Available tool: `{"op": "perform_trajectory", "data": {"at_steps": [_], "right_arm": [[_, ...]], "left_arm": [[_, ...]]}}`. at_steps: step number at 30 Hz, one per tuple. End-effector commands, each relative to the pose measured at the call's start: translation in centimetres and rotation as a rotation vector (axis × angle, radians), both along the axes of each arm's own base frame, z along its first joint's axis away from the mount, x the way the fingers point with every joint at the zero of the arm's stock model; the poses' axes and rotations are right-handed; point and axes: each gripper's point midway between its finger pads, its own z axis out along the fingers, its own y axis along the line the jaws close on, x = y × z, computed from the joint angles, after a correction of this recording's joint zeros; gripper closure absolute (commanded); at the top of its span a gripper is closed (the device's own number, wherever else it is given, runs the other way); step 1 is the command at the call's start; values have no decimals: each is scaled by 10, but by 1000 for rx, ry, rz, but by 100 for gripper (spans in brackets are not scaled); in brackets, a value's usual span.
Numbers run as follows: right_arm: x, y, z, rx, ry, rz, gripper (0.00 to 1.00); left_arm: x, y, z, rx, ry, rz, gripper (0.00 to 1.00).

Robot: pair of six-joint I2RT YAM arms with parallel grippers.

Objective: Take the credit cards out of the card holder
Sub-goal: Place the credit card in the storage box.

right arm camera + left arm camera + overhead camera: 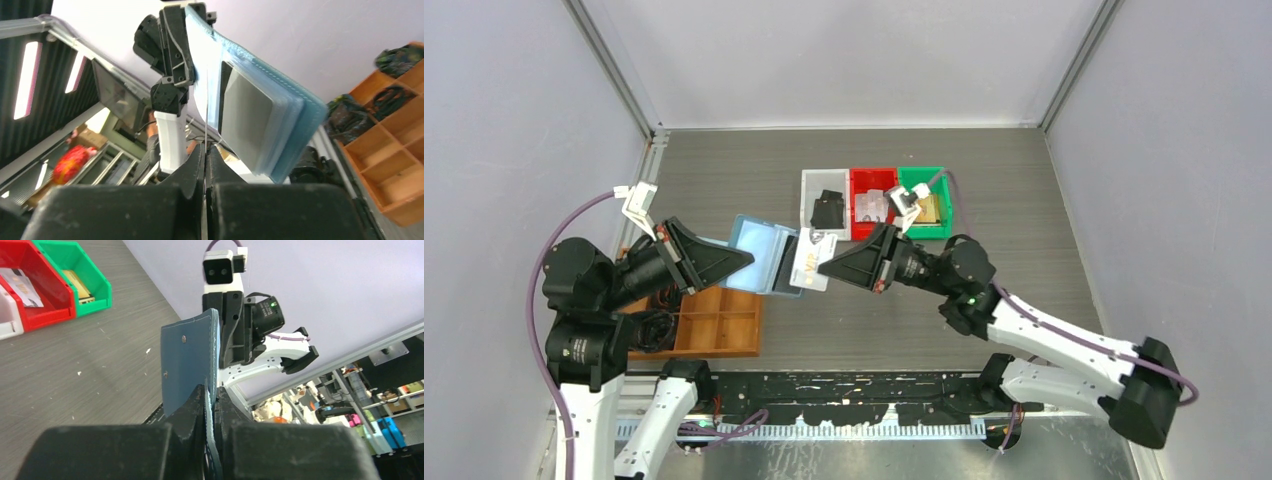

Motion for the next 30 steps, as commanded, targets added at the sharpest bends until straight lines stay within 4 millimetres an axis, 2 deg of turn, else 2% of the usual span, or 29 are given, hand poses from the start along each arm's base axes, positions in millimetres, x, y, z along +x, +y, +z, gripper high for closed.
{"op": "perform_trajectory", "data": {"at_steps": [1,5,7,12,17,21,22,26,30], "right_arm": [[16,-29,-10,-153,-65,-135,99],[58,-67,-36,-425,-37,-355,99],[81,-80,-48,-546,-16,-404,99],[147,-107,-90,-811,102,-511,99],[213,-126,-132,-1007,150,-615,99],[258,-124,-164,-1120,176,-619,99],[269,-121,-182,-1158,198,-598,99],[303,-106,-210,-1219,225,-552,99],[327,-97,-240,-1273,250,-515,99]], "left_arm": [[-2,3,15,42,-141,13,100],[-5,4,8,103,-228,1,100],[-6,6,1,165,-303,0,100],[-3,18,-23,351,-416,37,100],[-14,16,-31,368,-409,-17,100],[-26,13,-33,362,-425,-63,100],[-28,12,-34,360,-426,-74,100],[-39,10,-36,343,-436,-113,100],[-46,7,-34,319,-472,-126,100]]}}
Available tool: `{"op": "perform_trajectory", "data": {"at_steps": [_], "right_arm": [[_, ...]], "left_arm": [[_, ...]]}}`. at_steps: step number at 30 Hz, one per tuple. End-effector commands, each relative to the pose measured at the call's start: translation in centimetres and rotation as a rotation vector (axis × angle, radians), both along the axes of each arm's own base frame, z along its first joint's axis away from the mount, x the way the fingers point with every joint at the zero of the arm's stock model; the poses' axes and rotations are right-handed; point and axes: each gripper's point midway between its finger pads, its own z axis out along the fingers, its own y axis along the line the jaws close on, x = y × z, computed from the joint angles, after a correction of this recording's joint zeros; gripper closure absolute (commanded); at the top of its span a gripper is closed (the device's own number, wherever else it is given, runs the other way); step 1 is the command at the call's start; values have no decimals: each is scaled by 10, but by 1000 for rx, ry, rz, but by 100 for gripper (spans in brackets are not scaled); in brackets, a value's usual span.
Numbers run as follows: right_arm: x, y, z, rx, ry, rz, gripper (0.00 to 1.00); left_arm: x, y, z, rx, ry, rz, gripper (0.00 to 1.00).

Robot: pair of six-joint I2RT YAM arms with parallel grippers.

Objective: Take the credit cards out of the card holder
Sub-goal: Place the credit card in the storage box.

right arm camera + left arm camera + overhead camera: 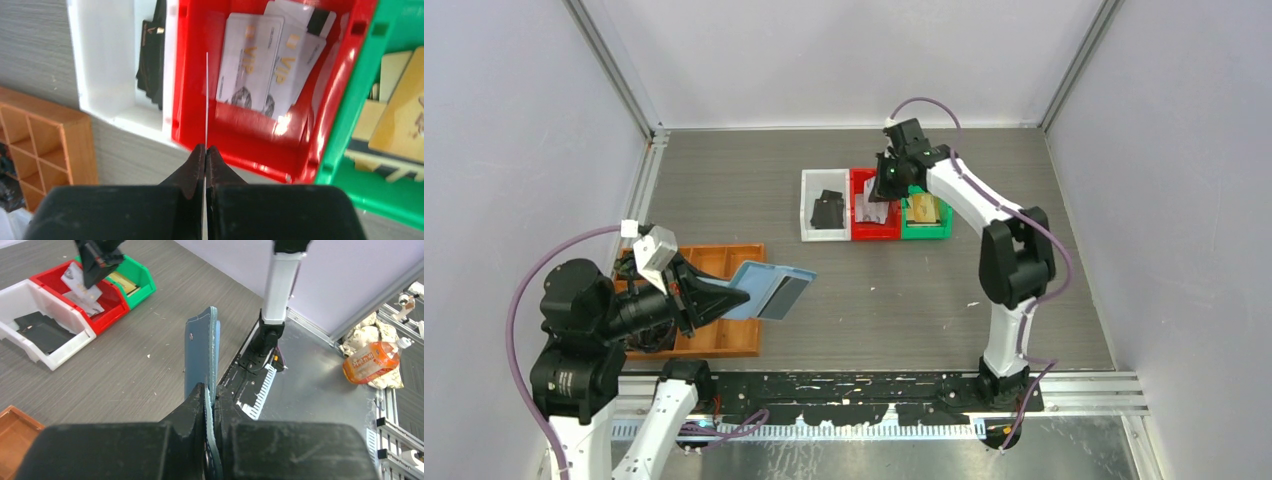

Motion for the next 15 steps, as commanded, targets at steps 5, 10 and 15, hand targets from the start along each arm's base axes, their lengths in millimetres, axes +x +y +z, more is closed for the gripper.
{"op": "perform_trajectory", "data": {"at_steps": [5,10,15], "right_arm": [[42,10,-27,-80,13,42,99],[51,8,-44,-118,28,29,93],[54,-2,-27,-149,-16,-7,66]], "left_arm": [[-18,-5,9,-24,-68,-74,100],[-18,-5,11,-28,-72,-71,100],[-16,-6,12,-28,-64,-83,100]]}}
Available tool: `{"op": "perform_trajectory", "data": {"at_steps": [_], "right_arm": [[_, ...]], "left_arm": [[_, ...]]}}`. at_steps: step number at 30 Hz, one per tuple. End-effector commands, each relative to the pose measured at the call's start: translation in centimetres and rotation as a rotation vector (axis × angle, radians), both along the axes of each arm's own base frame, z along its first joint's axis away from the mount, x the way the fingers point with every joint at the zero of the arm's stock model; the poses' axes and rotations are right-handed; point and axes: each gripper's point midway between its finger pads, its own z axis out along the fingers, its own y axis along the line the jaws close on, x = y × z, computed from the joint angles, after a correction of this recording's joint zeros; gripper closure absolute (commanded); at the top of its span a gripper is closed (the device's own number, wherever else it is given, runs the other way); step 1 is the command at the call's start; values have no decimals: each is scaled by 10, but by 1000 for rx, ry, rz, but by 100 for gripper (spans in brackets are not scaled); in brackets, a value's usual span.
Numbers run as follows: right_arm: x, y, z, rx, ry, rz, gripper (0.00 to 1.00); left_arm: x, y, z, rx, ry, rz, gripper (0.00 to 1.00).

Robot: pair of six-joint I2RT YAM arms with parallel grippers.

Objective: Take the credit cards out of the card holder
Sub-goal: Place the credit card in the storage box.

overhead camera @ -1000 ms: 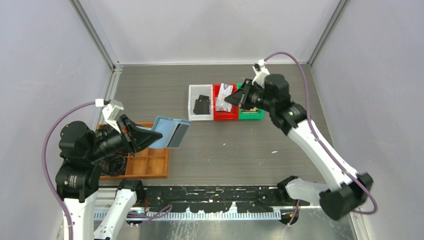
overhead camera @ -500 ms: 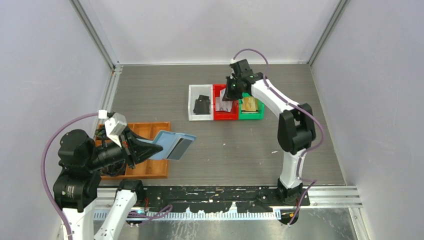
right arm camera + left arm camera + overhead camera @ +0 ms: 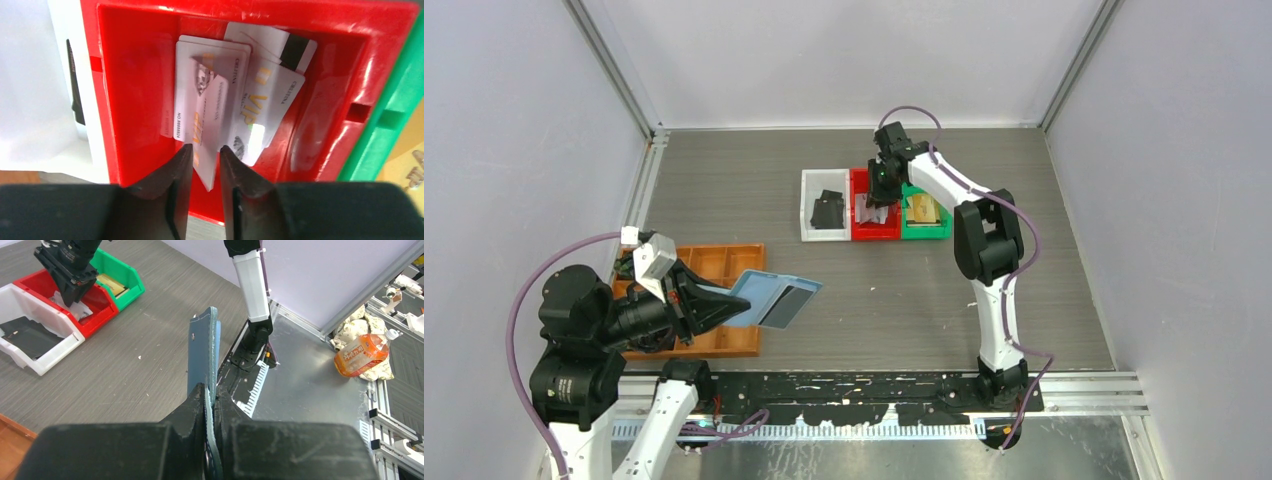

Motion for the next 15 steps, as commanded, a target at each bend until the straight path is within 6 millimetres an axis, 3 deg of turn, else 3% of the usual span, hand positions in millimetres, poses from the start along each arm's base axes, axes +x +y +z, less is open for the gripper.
{"op": "perform_trajectory", "data": {"at_steps": [1,3,6,9,12,15], "right_arm": [[17,-4,56,-5,-135,-21,58],[12,-3,75,10,-155,-19,53],[-2,8,121,83,-230,22,48],[-29,21,174,164,-331,90,42],[-74,37,232,325,-423,219,31],[-135,54,287,538,-544,405,20]], "left_arm": [[1,-3,11,-12,-41,-34,100],[2,-3,10,-9,-34,-36,100],[6,-2,9,-2,-38,-29,100],[10,-2,7,4,-38,-25,100],[12,-3,2,18,-27,-45,100],[14,-1,-15,77,-34,-71,100]]}}
